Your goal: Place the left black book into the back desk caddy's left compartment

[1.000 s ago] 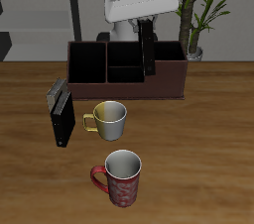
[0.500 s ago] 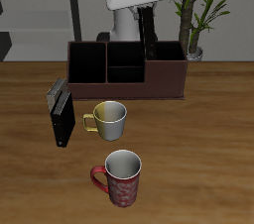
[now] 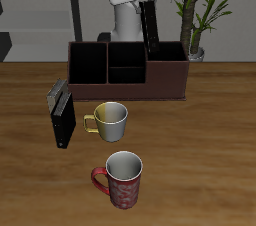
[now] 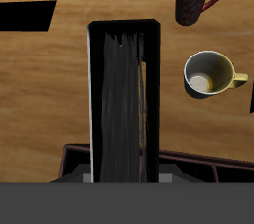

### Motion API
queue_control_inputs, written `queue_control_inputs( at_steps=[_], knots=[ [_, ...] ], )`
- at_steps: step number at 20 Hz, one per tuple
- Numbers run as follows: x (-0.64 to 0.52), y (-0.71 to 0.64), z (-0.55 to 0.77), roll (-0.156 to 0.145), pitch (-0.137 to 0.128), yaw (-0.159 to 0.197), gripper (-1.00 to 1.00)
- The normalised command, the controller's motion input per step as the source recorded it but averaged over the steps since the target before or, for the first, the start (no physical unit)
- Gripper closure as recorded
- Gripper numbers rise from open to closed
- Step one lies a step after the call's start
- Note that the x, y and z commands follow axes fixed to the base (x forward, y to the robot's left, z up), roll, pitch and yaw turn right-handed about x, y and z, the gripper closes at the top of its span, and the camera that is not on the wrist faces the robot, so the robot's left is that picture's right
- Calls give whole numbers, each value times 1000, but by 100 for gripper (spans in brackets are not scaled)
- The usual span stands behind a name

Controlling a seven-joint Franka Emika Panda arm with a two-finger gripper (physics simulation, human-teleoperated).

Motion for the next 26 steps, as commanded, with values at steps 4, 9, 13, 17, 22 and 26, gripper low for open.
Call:
queue_control_inputs(
  at_steps=[4, 9, 13, 17, 22, 26],
  knots=[
    [-183, -70, 97, -15, -2, -9, 100],
    [-236, -215, 87, -40, -1, -21, 100],
    [-263, -217, 54, -25, -7, -22, 100],
    [-284, -180, 23, -39, 1, -31, 100],
    [-215, -184, -51, -20, 2, -8, 100],
    [-157, -148, -39, -8, 5, -15, 100]
  ],
)
